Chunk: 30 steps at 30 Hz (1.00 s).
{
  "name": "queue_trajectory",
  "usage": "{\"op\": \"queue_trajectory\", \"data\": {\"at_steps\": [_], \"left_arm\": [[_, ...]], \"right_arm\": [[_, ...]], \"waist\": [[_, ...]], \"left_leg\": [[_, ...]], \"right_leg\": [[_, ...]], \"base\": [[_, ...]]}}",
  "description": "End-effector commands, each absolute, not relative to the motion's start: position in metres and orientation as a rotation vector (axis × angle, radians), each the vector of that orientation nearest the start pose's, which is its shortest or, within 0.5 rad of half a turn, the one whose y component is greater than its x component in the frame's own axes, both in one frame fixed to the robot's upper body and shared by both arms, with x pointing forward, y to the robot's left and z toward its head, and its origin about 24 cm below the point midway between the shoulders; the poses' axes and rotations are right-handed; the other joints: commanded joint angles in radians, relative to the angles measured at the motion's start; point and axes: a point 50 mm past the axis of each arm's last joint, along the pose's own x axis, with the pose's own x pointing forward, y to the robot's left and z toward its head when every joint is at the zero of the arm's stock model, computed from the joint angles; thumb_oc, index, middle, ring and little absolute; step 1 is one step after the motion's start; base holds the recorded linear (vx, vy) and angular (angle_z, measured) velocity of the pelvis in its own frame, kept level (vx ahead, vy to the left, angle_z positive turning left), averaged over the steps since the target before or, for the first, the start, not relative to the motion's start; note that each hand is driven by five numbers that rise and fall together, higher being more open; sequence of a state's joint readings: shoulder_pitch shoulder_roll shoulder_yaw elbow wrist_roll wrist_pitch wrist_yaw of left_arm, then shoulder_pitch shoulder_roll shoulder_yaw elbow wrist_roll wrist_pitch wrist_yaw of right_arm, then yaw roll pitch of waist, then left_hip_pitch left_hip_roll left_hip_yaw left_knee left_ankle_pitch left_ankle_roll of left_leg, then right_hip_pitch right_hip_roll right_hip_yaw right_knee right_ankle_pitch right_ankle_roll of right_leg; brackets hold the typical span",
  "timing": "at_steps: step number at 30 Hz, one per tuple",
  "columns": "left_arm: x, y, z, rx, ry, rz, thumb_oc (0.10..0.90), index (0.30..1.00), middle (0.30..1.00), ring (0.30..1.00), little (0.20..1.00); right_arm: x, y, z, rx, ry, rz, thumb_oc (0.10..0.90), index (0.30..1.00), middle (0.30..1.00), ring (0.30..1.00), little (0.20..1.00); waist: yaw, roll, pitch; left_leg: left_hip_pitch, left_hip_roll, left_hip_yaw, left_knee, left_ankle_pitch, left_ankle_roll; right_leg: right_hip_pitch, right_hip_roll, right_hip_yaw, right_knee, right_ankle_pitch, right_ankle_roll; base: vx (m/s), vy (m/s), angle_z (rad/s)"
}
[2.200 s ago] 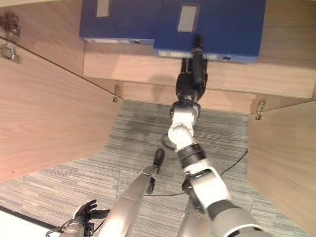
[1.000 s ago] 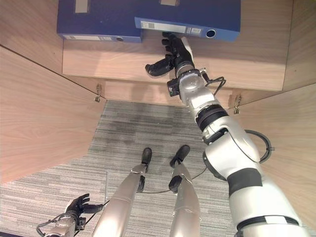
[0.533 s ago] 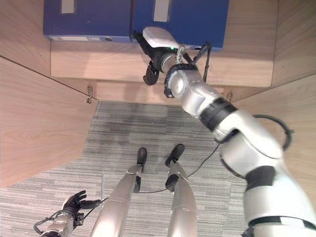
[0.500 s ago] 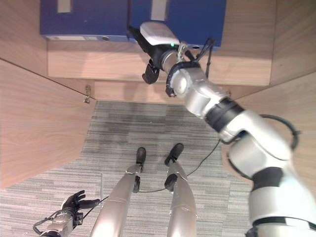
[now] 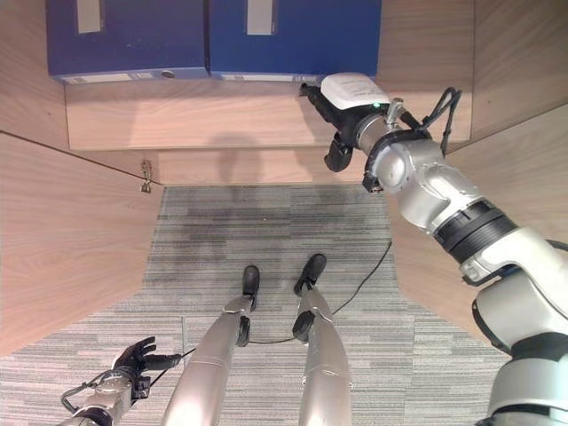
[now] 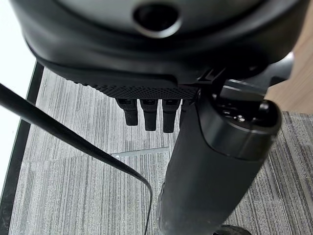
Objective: Put the empty folder in the office cabinet
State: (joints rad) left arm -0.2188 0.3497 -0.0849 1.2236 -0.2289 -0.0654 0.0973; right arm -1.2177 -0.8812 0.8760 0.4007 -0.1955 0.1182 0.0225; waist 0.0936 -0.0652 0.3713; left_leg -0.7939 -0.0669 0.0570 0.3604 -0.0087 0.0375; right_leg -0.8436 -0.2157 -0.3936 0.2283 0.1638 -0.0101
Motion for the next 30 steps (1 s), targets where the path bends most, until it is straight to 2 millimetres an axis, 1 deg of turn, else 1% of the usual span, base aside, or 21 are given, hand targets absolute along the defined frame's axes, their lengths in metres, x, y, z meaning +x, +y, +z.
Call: {"op": "queue_trajectory", "data": {"at_steps": [1, 5, 6, 7, 8, 9, 10, 11, 12, 14, 15, 16, 17, 19, 20, 21, 22, 23, 24, 25, 30], "left_arm": [[0.133, 0.307, -0.126, 0.254, 1.067, 0.423, 0.8, 0.9, 0.9, 0.9, 0.9], [0.124, 0.307, -0.128, 0.279, 1.097, 0.417, 0.8, 0.9, 0.9, 0.9, 0.9], [0.123, 0.308, -0.128, 0.283, 1.099, 0.417, 0.8, 0.9, 0.9, 0.9, 0.9], [0.119, 0.305, -0.131, 0.292, 1.116, 0.394, 0.8, 0.9, 0.9, 0.9, 0.9], [0.119, 0.305, -0.131, 0.294, 1.118, 0.394, 0.8, 0.9, 0.9, 0.9, 0.9], [0.117, 0.303, -0.132, 0.299, 1.123, 0.382, 0.8, 0.9, 0.9, 0.9, 0.9], [0.116, 0.298, -0.135, 0.294, 1.128, 0.361, 0.8, 0.9, 0.9, 0.9, 0.9], [0.117, 0.295, -0.136, 0.29, 1.129, 0.349, 0.8, 0.9, 0.9, 0.9, 0.9], [0.116, 0.295, -0.136, 0.291, 1.13, 0.349, 0.8, 0.9, 0.9, 0.9, 0.9], [0.111, 0.289, -0.14, 0.285, 1.148, 0.322, 0.8, 0.9, 0.9, 0.9, 0.9], [0.11, 0.29, -0.14, 0.285, 1.149, 0.322, 0.8, 0.9, 0.9, 0.9, 0.9], [0.106, 0.288, -0.141, 0.283, 1.157, 0.313, 0.8, 0.9, 0.9, 0.9, 0.9], [0.106, 0.288, -0.141, 0.283, 1.158, 0.314, 0.8, 0.9, 0.9, 0.9, 0.9], [0.104, 0.285, -0.143, 0.282, 1.166, 0.297, 0.8, 0.9, 0.9, 0.9, 0.9], [0.097, 0.282, -0.146, 0.295, 1.19, 0.279, 0.8, 0.9, 0.9, 0.9, 0.9], [0.096, 0.283, -0.146, 0.295, 1.19, 0.279, 0.8, 0.9, 0.9, 0.9, 0.9], [0.091, 0.28, -0.148, 0.313, 1.209, 0.255, 0.8, 0.9, 0.9, 0.9, 0.9], [0.09, 0.28, -0.148, 0.313, 1.209, 0.255, 0.8, 0.9, 0.9, 0.9, 0.9], [0.089, 0.275, -0.15, 0.317, 1.214, 0.232, 0.8, 0.9, 0.9, 0.9, 0.9], [0.089, 0.275, -0.15, 0.317, 1.214, 0.232, 0.8, 0.9, 0.9, 0.9, 0.9], [0.089, 0.271, -0.152, 0.32, 1.216, 0.23, 0.8, 0.9, 0.9, 0.9, 0.9]], "right_arm": [[0.368, -0.157, 0.298, -1.4, -0.555, 0.081, 0.8, 0.9, 0.9, 0.9, 0.9], [0.366, -0.174, 0.239, -1.33, -0.404, 0.133, 0.8, 0.9, 0.9, 0.9, 0.9], [0.365, -0.175, 0.237, -1.327, -0.401, 0.133, 0.8, 0.9, 0.9, 0.9, 0.9], [0.365, -0.18, 0.21, -1.311, -0.315, 0.158, 0.8, 0.9, 0.9, 0.9, 0.9], [0.365, -0.181, 0.209, -1.31, -0.314, 0.158, 0.8, 0.9, 0.9, 0.9, 0.9], [0.365, -0.185, 0.197, -1.317, -0.272, 0.156, 0.8, 0.9, 0.9, 0.9, 0.9], [0.366, -0.189, 0.175, -1.323, -0.2, 0.163, 0.8, 0.9, 0.9, 0.9, 0.9], [0.365, -0.19, 0.163, -1.318, -0.163, 0.175, 0.8, 0.9, 0.9, 0.9, 0.9], [0.365, -0.19, 0.162, -1.318, -0.162, 0.175, 0.8, 0.9, 0.9, 0.9, 0.9], [0.359, -0.187, 0.126, -1.253, -0.063, 0.234, 0.8, 0.9, 0.9, 0.9, 0.9], [0.359, -0.187, 0.125, -1.252, -0.062, 0.234, 0.8, 0.9, 0.9, 0.9, 0.9], [0.355, -0.183, 0.102, -1.214, 0.001, 0.269, 0.8, 0.9, 0.9, 0.9, 0.9], [0.355, -0.183, 0.102, -1.214, 0.001, 0.27, 0.8, 0.9, 0.9, 0.9, 0.9], [0.348, -0.18, 0.073, -1.181, 0.085, 0.313, 0.8, 0.9, 0.9, 0.9, 0.9], [0.334, -0.18, 0.038, -1.093, 0.208, 0.348, 0.8, 0.9, 0.9, 0.9, 0.9], [0.334, -0.179, 0.037, -1.092, 0.208, 0.348, 0.8, 0.9, 0.9, 0.9, 0.9], [0.32, -0.182, 0.008, -1.022, 0.323, 0.356, 0.8, 0.9, 0.9, 0.9, 0.9], [0.32, -0.182, 0.007, -1.022, 0.323, 0.357, 0.8, 0.9, 0.9, 0.9, 0.9], [0.3, -0.189, -0.028, -0.905, 0.472, 0.324, 0.8, 0.9, 0.9, 0.9, 0.9], [0.3, -0.189, -0.028, -0.905, 0.472, 0.324, 0.8, 0.9, 0.9, 0.9, 0.9], [0.233, -0.197, -0.106, -0.598, 0.839, 0.17, 0.8, 0.9, 0.9, 0.9, 0.9]], "waist": [[0.014, 0.013, 0.01], [0.005, 0.007, -0.025], [0.007, 0.006, -0.025], [0.004, 0.008, -0.042], [0.005, 0.007, -0.041], [0.003, 0.008, -0.049], [-0.002, 0.011, -0.065], [-0.006, 0.013, -0.071], [-0.005, 0.013, -0.068], [-0.016, 0.009, -0.092], [-0.016, 0.009, -0.091], [-0.022, 0.008, -0.108], [-0.023, 0.008, -0.106], [-0.027, 0.014, -0.125], [-0.027, 0.016, -0.143], [-0.027, 0.016, -0.142], [-0.027, 0.018, -0.159], [-0.027, 0.018, -0.158], [-0.028, 0.019, -0.177], [-0.028, 0.018, -0.177], [-0.027, 0.013, -0.241]], "left_leg": [[0.087, 0.008, -0.051, -0.096, -0.066, -0.032], [0.165, 0.003, -0.045, -0.111, -0.077, -0.031], [0.17, 0.003, -0.046, -0.113, -0.077, -0.031], [0.21, 0.001, -0.042, -0.119, -0.082, -0.03], [0.214, 0.002, -0.043, -0.121, -0.082, -0.03], [0.243, -0.001, -0.04, -0.126, -0.085, -0.03], [0.294, -0.004, -0.035, -0.136, -0.089, -0.03], [0.321, -0.003, -0.033, -0.144, -0.09, -0.031], [0.326, -0.003, -0.033, -0.146, -0.09, -0.031], [0.4, 0.003, -0.026, -0.167, -0.089, -0.035], [0.404, 0.003, -0.026, -0.169, -0.088, -0.036], [0.437, 0.003, -0.016, -0.187, -0.064, -0.03], [0.44, 0.003, -0.017, -0.189, -0.063, -0.03], [0.475, 0.006, -0.015, -0.205, -0.061, -0.03], [0.516, 0.005, -0.014, -0.219, -0.061, -0.028], [0.518, 0.005, -0.014, -0.22, -0.06, -0.028], [0.554, 0.006, -0.011, -0.232, -0.062, -0.027], [0.556, 0.006, -0.011, -0.233, -0.062, -0.027], [0.586, 0.01, -0.011, -0.247, -0.06, -0.028], [0.587, 0.01, -0.011, -0.248, -0.06, -0.028], [0.661, 0.022, -0.007, -0.311, -0.038, -0.031]], "right_leg": [[0.067, -0.082, 0.023, 0.178, -0.133, 0.132], [0.154, -0.079, 0.017, 0.149, -0.127, 0.138], [0.159, -0.079, 0.016, 0.146, -0.127, 0.138], [0.202, -0.076, 0.019, 0.131, -0.124, 0.14], [0.207, -0.075, 0.018, 0.129, -0.123, 0.141], [0.24, -0.072, 0.017, 0.118, -0.122, 0.143], [0.299, -0.064, 0.02, 0.089, -0.121, 0.145], [0.328, -0.06, 0.021, 0.076, -0.121, 0.145], [0.333, -0.059, 0.021, 0.073, -0.121, 0.145], [0.429, -0.038, 0.02, 0.011, -0.118, 0.147], [0.434, -0.037, 0.019, 0.007, -0.117, 0.147], [0.481, -0.033, 0.008, -0.035, -0.095, 0.139], [0.485, -0.033, 0.008, -0.038, -0.094, 0.139], [0.523, -0.024, 0.006, -0.062, -0.096, 0.141], [0.57, -0.016, 0.002, -0.085, -0.098, 0.141], [0.572, -0.015, 0.002, -0.086, -0.098, 0.141], [0.61, -0.01, 0.001, -0.104, -0.1, 0.142], [0.612, -0.009, 0.001, -0.105, -0.1, 0.142], [0.646, 0.0, -0.001, -0.133, -0.101, 0.144], [0.647, 0.001, -0.001, -0.133, -0.101, 0.143], [0.713, 0.034, 0.004, -0.192, -0.099, 0.145]], "base": [[0.01, -0.004, 0.04], [0.02, 0.004, 0.02], [0.05, 0.024, -0.01], [0.04, 0.02, -0.02], [0.06, 0.032, -0.03], [0.07, 0.046, -0.04], [0.09, 0.053, -0.07], [0.07, 0.04, -0.1], [0.04, 0.009, -0.1], [0.06, -0.012, -0.2], [-0.01, 0.007, -0.31], [-0.05, 0.021, -0.23], [-0.04, 0.035, -0.19], [0.03, 0.016, -0.07], [0.03, -0.003, -0.07], [0.03, -0.008, -0.06], [0.02, 0.001, -0.04], [0.03, -0.007, -0.04], [0.02, -0.009, -0.04], [0.0, 0.0, 0.0], [0.02, -0.003, -0.03]]}}
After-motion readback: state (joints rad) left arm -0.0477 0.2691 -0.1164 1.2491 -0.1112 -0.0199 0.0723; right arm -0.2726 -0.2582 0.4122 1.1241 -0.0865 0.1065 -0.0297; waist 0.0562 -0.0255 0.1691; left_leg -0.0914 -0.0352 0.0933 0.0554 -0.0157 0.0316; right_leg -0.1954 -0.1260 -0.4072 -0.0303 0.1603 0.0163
